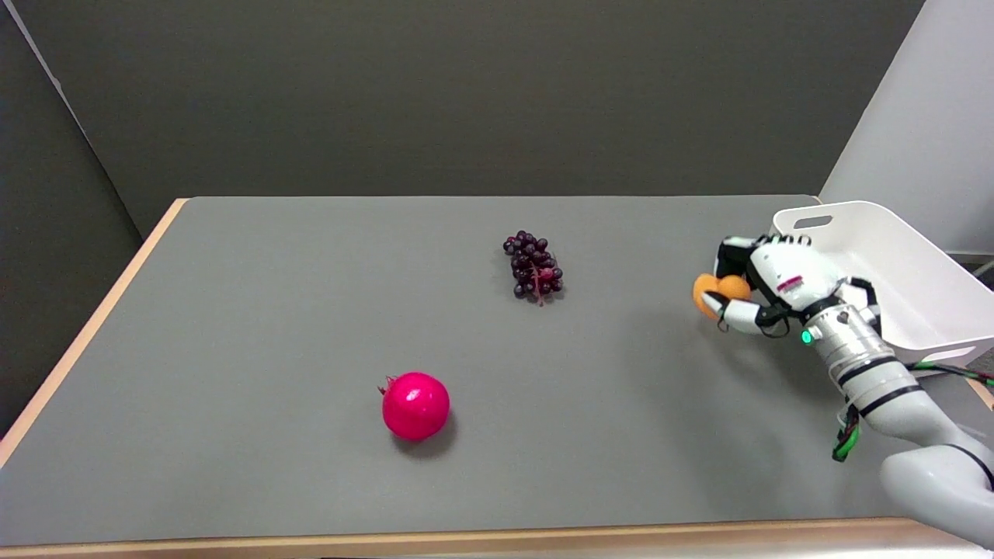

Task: Pick up the yellow duck.

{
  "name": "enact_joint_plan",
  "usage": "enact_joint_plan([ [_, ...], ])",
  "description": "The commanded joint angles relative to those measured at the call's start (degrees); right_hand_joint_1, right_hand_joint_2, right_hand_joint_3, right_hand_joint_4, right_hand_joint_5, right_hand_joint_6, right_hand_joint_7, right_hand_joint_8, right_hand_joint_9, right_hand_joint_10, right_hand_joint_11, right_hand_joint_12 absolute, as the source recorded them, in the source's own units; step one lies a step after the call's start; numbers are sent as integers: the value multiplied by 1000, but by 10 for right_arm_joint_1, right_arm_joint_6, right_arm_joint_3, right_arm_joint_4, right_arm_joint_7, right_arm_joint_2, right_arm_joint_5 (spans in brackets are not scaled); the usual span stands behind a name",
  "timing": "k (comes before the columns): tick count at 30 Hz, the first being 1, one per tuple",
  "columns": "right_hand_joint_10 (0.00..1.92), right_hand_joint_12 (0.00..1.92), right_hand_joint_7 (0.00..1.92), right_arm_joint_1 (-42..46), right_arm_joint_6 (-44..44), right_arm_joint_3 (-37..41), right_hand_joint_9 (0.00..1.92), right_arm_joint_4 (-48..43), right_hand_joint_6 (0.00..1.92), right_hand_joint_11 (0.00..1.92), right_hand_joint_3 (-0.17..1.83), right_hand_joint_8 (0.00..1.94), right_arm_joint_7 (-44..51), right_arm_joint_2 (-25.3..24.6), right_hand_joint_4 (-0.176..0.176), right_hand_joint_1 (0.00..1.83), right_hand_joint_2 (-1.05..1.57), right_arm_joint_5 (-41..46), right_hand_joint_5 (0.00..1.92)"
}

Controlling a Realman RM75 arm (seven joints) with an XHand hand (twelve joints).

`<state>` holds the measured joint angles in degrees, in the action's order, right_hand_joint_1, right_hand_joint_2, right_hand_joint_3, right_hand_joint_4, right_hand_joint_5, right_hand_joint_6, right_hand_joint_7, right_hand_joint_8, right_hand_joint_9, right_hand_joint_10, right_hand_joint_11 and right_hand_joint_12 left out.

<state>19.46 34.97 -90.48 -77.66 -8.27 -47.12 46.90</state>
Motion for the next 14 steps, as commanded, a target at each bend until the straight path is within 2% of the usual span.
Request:
enact_joint_plan([
  [1, 1602, 1868, 956, -9, 59, 90, 896, -99, 1533, 527, 587, 1458, 61, 18, -115, 1025, 995, -15, 719],
  [4, 1642, 1878, 956, -9, 68, 117, 897, -103, 1536, 502, 588, 1483, 82, 18, -134, 1034, 996, -8, 716],
  [6, 1673, 1879, 958, -10, 74, 135, 927, -103, 1575, 538, 577, 1497, 94, 17, -170, 1039, 1019, -3, 687],
  [9, 1678, 1899, 945, -13, 74, 156, 891, -94, 1537, 458, 585, 1546, 119, 17, -155, 1044, 999, 22, 712],
  [14, 1704, 1917, 935, -16, 75, 178, 879, -47, 1548, 388, 568, 1583, 149, 19, -163, 1039, 1013, 84, 702],
])
